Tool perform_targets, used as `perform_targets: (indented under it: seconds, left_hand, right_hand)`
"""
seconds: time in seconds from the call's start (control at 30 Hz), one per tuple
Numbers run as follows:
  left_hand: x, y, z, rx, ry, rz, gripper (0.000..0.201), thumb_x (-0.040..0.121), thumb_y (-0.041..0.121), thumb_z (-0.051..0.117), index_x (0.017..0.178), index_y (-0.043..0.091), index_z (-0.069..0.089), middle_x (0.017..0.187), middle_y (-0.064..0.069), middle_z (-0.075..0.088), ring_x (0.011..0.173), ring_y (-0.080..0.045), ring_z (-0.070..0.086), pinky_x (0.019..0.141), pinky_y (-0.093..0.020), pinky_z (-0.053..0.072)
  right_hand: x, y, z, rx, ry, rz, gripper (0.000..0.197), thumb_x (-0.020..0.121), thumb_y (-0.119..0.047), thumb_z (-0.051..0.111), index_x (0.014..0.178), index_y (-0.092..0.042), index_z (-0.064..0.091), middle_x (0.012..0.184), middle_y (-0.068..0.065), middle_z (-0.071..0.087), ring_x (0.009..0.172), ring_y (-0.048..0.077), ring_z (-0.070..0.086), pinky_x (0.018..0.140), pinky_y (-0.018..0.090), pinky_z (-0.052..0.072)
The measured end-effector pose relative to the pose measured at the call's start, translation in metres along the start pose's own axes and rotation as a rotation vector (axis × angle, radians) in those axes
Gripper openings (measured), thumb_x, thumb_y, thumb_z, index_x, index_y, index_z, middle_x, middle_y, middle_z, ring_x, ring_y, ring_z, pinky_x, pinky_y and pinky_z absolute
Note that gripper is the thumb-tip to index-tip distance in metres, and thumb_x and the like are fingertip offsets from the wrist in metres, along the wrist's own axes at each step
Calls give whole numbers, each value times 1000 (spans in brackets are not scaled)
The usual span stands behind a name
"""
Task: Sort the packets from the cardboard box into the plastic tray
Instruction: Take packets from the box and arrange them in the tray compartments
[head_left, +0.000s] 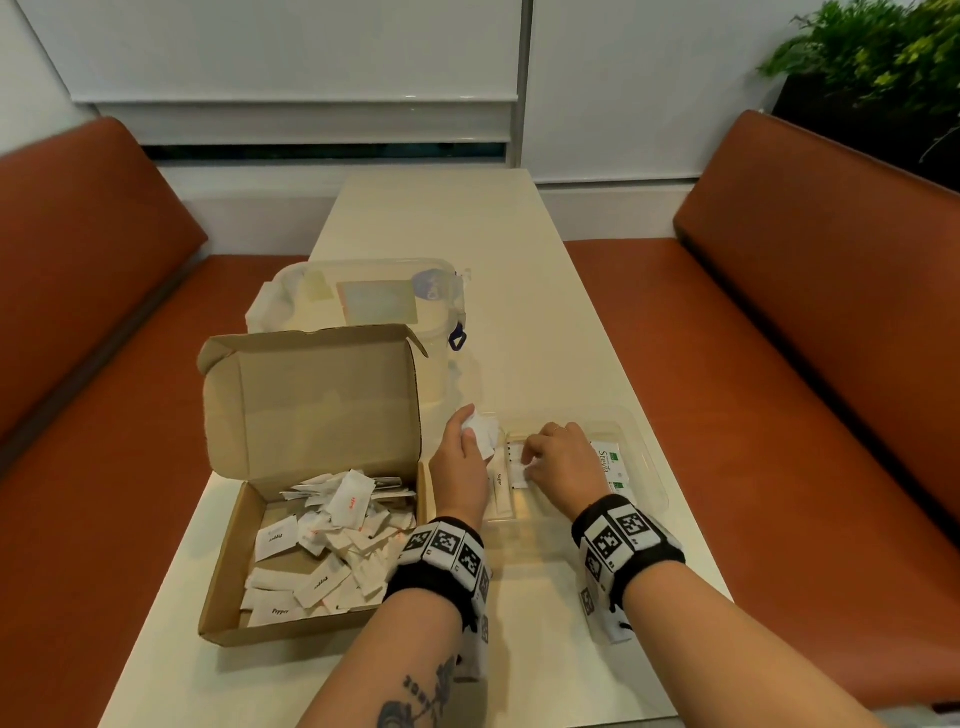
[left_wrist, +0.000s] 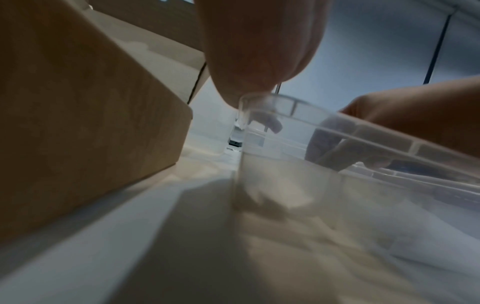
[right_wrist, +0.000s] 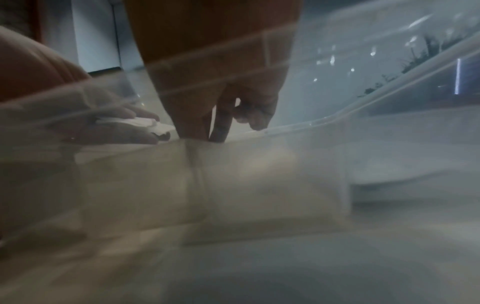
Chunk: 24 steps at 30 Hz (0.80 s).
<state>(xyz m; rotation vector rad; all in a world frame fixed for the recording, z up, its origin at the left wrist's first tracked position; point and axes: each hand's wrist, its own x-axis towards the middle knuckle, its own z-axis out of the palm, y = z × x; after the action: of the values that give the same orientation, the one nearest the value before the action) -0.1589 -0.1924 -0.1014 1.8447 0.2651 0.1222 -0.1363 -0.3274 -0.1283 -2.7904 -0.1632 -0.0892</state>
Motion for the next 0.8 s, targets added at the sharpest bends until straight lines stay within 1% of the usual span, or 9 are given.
perform_targets:
  seconds: [0.07,0.17,0.33,0.43,0.53,0.63,0.67,0.7,0.8]
  left_hand:
    - [0,-1,0,-8,-3,2,37,103,18,31,133,25,52,118,-8,63,100,-23,61,91,-39,50]
    - [-1,0,0,-25,-17,1,37,103,17,31,133,23,52,125,-8,60,109,-24,59,96,-39,48]
    - [0,-2,-2,-15,-32,3,37,103,18,30,132,25,53,122,-8,62,107,-23,59,94,-35,48]
    - [1,-2,-1,-38,-55,-6,37,102,16,31,129,25,55,120,-7,61,105,-23,59,94,-37,49]
    - [4,-1,-1,-96,-84,-19,36,100,11,36,126,23,57,122,-7,59,108,-23,58,94,-40,51]
    - [7,0,0,-257,-128,-68,32,99,7,41,121,19,59,122,-6,55,106,-21,60,81,-30,58]
    - [6,1,1,-338,-153,-98,30,99,6,41,119,18,60,121,-5,53,105,-21,60,75,-26,59]
    - [6,2,1,-407,-176,-130,28,100,8,40,118,17,60,121,-4,52,105,-20,60,71,-23,59]
    - [7,3,-1,-537,-225,-222,31,101,10,35,116,16,61,122,-8,53,100,-19,60,66,-24,59]
  right_hand:
    - [-2,-2,1,-36,-46,-1,15,84,-14,58,93,-22,67,98,-3,62,100,19,44,73,25,34]
    - [-2,-4,1,-45,-59,21,17,86,-10,55,92,-21,66,94,-2,63,101,20,45,71,25,35]
    - [0,-5,0,-32,-57,46,15,90,-10,52,93,-17,66,94,1,64,103,21,47,75,29,42]
    - [-1,-6,-2,17,-48,61,13,90,-15,55,96,-16,66,95,2,65,103,21,47,78,28,42]
    - [-3,-12,-9,273,85,93,12,90,-22,57,92,-15,67,87,-2,67,88,16,55,74,29,44]
    - [-7,-26,-15,613,151,146,5,87,-24,63,84,-21,65,73,-12,61,65,1,51,65,21,39]
    - [-8,-29,-16,682,147,157,3,85,-24,66,86,-22,65,72,-12,60,63,1,49,64,20,39]
    - [-10,-31,-16,723,136,170,10,82,-24,69,91,-23,65,75,-11,59,63,2,49,64,20,40]
    - [-11,-33,-16,757,98,206,29,76,-23,75,103,-23,64,84,-4,57,66,7,48,67,20,44]
